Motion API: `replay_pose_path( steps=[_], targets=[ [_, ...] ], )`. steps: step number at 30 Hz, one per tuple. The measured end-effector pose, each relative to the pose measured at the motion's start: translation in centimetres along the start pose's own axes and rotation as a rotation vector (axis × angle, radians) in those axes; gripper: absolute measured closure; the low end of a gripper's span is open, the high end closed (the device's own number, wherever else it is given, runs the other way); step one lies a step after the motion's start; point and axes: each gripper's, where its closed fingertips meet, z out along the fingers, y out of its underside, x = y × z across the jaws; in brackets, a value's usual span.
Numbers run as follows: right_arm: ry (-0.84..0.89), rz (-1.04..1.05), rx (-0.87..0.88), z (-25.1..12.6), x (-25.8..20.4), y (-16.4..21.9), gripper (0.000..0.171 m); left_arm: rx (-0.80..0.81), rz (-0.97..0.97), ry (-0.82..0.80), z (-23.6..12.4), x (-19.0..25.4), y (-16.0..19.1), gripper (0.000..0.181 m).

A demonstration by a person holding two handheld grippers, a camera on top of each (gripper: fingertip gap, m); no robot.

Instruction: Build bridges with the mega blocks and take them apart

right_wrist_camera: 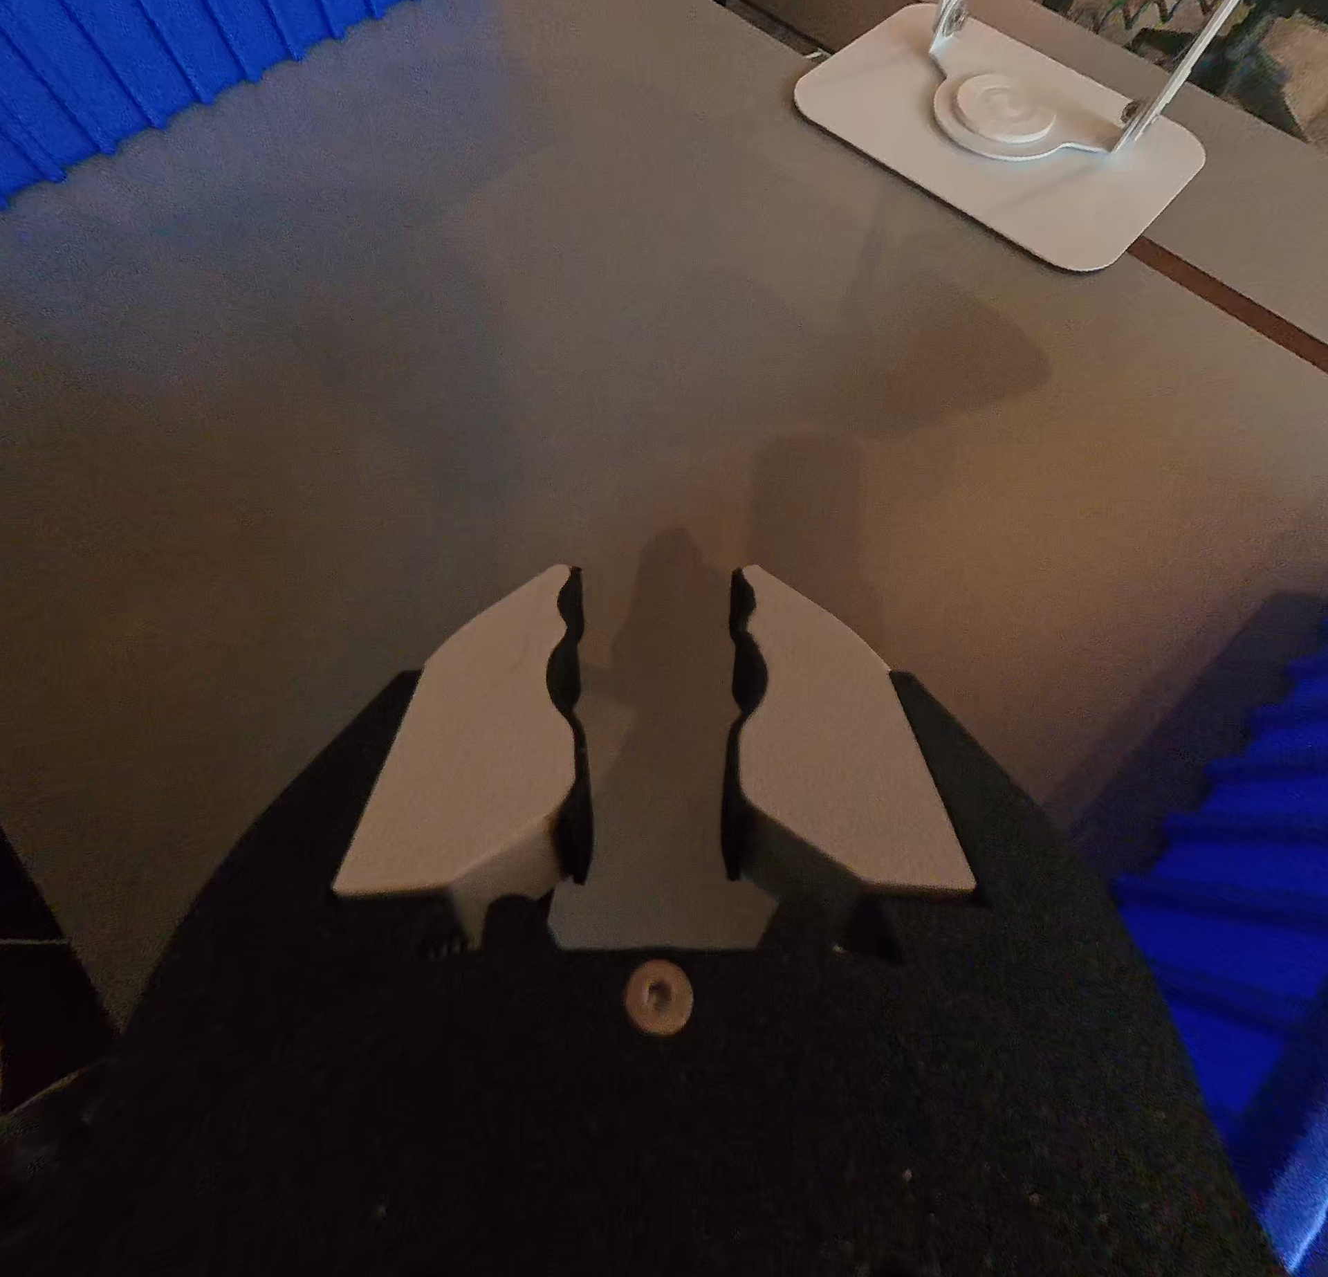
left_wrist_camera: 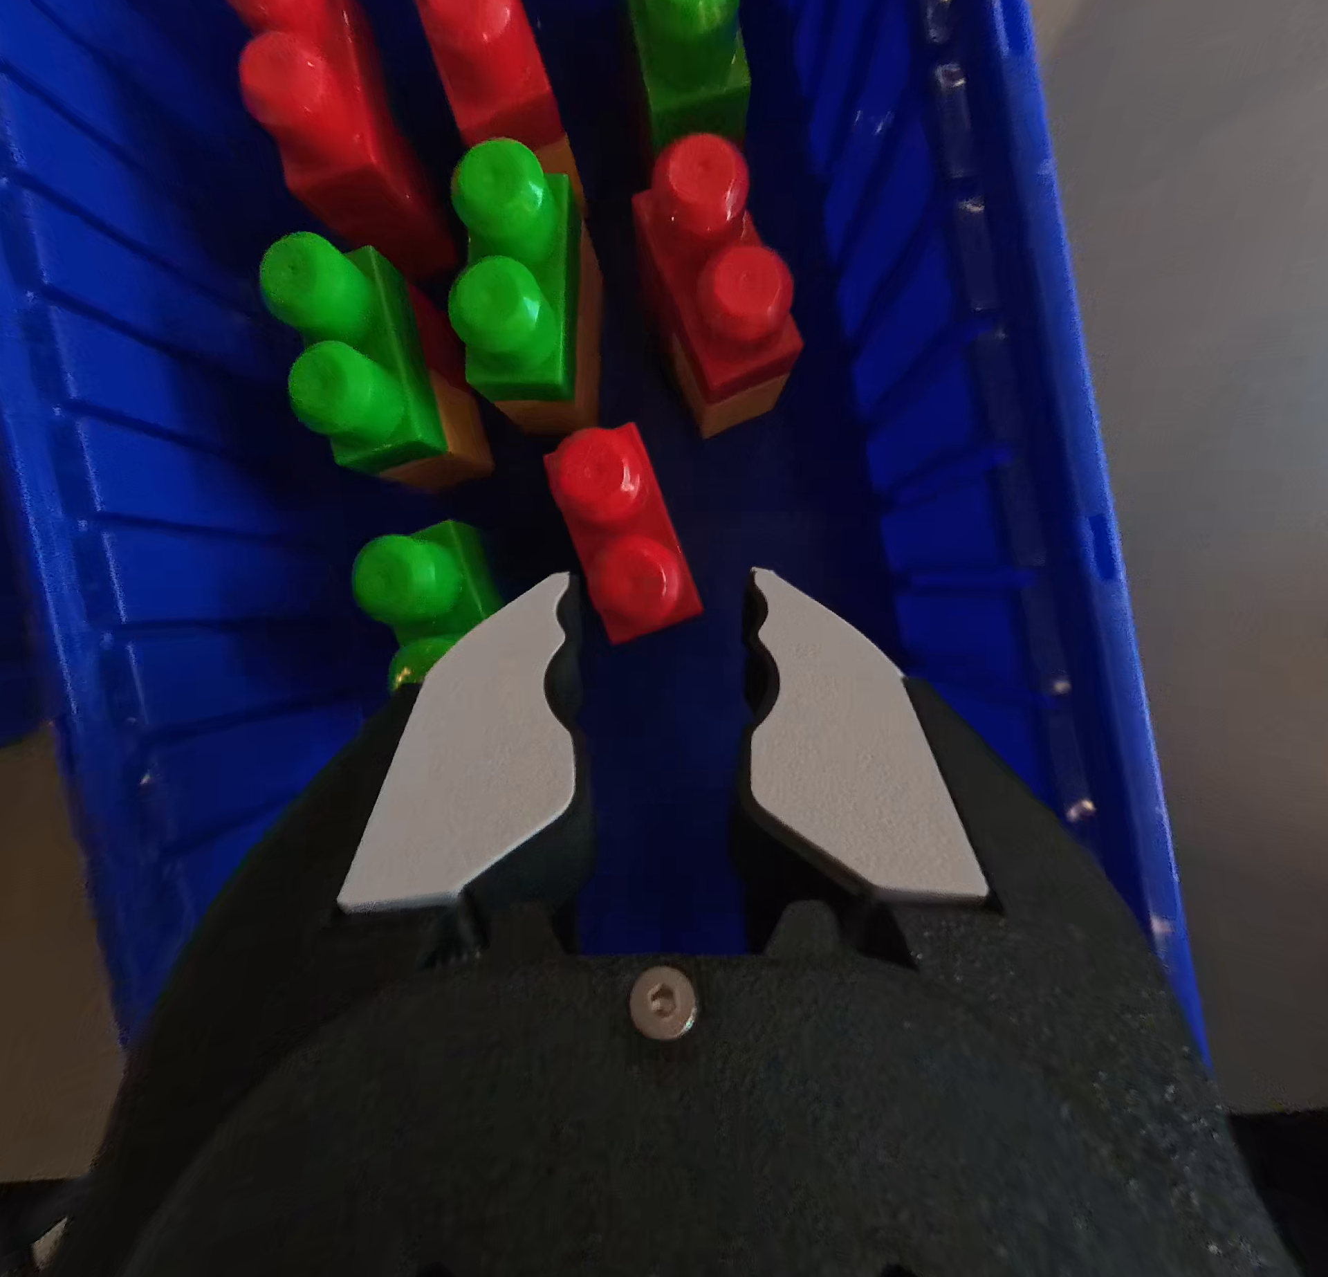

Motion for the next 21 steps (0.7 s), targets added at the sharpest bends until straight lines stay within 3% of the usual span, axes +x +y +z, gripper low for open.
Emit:
replay_pose_path(
  steps=[12, 21],
  targets=[
    [0.035, -0.002, 0.009, -1.0, 0.8, 0.3, 0.133, -0.166, 0.0, -0.063, 4.4, -1.3, 0.1, 0.139],
    [0.022, -0.022, -0.015, -0.4, 0.3, 0.6, 0.133, -0.153, -0.049, 0.06, 4.3, -0.4, 0.3, 0.145]
  ],
)
